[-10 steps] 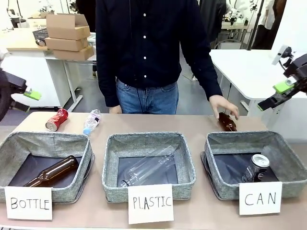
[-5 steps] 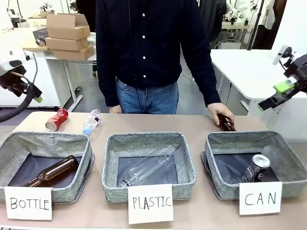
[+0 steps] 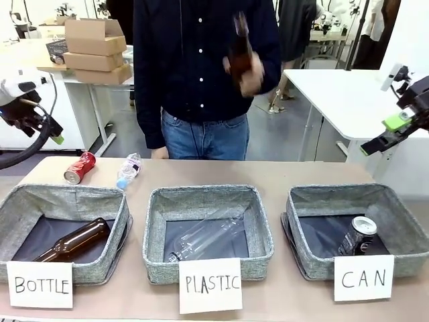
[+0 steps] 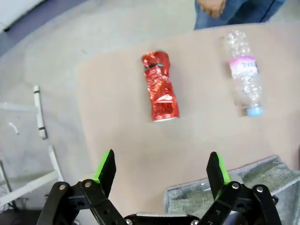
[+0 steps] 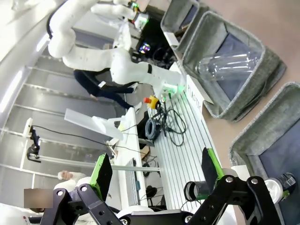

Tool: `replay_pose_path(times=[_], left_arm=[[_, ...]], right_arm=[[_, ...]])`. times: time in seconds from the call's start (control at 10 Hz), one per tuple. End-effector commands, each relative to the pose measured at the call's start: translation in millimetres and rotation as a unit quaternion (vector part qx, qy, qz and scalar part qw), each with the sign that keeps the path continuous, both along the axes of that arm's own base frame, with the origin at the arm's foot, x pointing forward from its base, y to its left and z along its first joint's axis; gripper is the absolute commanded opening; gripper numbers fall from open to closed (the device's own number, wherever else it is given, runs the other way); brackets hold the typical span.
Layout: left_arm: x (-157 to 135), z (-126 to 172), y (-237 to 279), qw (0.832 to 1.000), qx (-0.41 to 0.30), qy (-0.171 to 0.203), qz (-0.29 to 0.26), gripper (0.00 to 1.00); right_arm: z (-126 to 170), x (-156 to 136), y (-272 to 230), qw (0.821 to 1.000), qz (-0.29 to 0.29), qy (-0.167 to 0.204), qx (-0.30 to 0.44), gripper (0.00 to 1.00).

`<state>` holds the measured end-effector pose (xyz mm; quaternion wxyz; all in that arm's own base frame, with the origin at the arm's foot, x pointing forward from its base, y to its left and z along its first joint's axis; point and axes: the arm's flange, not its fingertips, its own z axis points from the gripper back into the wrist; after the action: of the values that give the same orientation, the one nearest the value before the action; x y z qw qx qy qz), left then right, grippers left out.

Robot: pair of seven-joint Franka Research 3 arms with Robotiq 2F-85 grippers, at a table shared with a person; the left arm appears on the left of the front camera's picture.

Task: Sort the can waste into the basket.
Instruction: Pick up the can waste from the table and place it in the right Fabric basket.

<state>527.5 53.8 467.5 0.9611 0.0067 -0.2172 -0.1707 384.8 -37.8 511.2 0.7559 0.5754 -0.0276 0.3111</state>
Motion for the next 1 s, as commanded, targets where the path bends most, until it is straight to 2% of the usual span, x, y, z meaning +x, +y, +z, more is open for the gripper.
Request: replay_pose_path(times=[0.0, 0.3, 0.6, 0.7, 0.9], left_arm=[[46, -19, 1, 0.996, -0.028, 0.078, -0.022, 1.0], [102, -64, 6, 0.987, -0.071, 0.147, 0.008, 1.0], [134, -116, 3, 0.974, -0.093, 0.205, 0.015, 1.0], [142, -128, 2, 0.973, -0.099, 0.208, 0.007, 1.0], [152, -141, -3, 0.981, -0.077, 0.179, 0.022, 1.0]], right_arm=[[-1, 0, -1, 1.0, 0.002, -0.015, -0.002, 1.0], [-1, 0, -1, 1.0, 0.002, -0.015, -0.002, 1.0], [-1, 0, -1, 1.0, 0.002, -0.015, -0.002, 1.0], [-1, 0, -1, 1.0, 0.002, -0.015, -0.002, 1.0], [-1, 0, -1, 1.0, 0.002, -0.015, -0.002, 1.0]])
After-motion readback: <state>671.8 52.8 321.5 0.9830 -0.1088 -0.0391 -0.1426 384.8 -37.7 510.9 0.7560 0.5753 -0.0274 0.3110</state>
